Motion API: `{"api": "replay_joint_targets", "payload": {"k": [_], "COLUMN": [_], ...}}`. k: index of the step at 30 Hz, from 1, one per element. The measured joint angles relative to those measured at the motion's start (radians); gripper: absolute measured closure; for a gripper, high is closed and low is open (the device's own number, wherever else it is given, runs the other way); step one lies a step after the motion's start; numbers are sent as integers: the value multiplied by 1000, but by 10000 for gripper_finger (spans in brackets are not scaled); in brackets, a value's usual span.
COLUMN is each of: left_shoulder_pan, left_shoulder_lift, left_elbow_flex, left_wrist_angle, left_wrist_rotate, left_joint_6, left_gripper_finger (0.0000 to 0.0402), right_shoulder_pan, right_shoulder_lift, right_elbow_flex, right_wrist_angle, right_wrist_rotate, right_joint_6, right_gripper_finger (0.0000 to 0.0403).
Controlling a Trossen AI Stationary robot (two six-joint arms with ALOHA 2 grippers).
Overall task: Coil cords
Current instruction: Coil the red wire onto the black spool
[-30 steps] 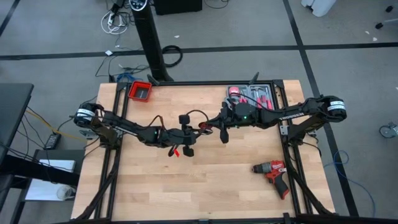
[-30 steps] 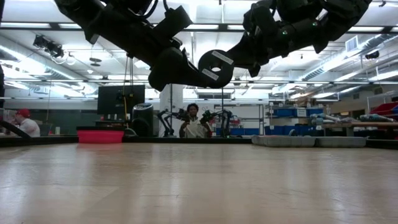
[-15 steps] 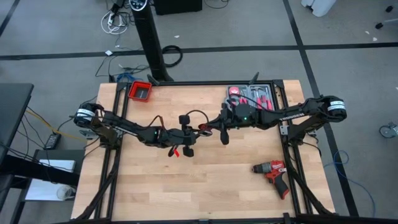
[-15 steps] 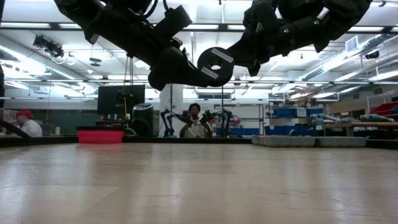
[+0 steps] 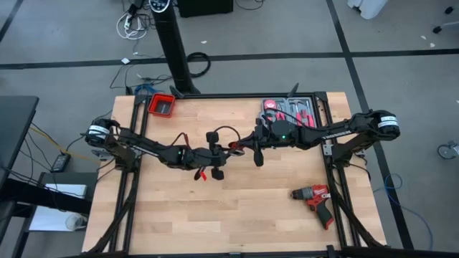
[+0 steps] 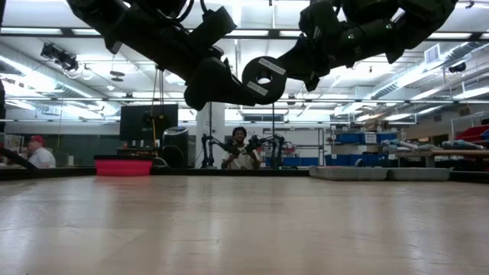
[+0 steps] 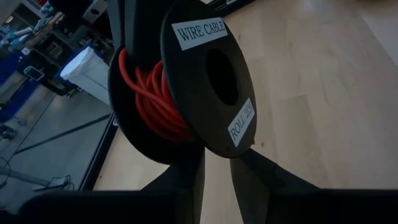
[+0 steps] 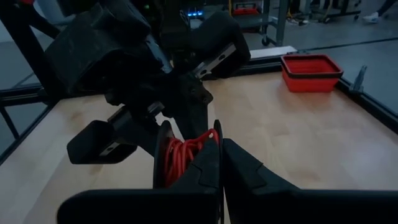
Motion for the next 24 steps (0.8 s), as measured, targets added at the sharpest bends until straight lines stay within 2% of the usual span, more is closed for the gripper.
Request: {"api": "replay_joint_targets", "payload": {"k": [12, 24], "left_shoulder_pan": [0, 0], "left_shoulder_lift": [0, 0], "left_elbow_flex": [1, 3], "left_wrist_angle": [-3, -7], "left_wrist_rotate": [4, -17], "left_joint_6": [-1, -5], "left_gripper_finger": [321, 321], "right_shoulder_pan": [-2, -1], "right_shoulder_lift": [-1, -113], "right_elbow_flex": [0, 0], "right_wrist_angle": [21, -126], "right_wrist_rotate": [-27, -45], "right_joint_6": [-9, -35], "right_gripper_finger": [401, 401]}}
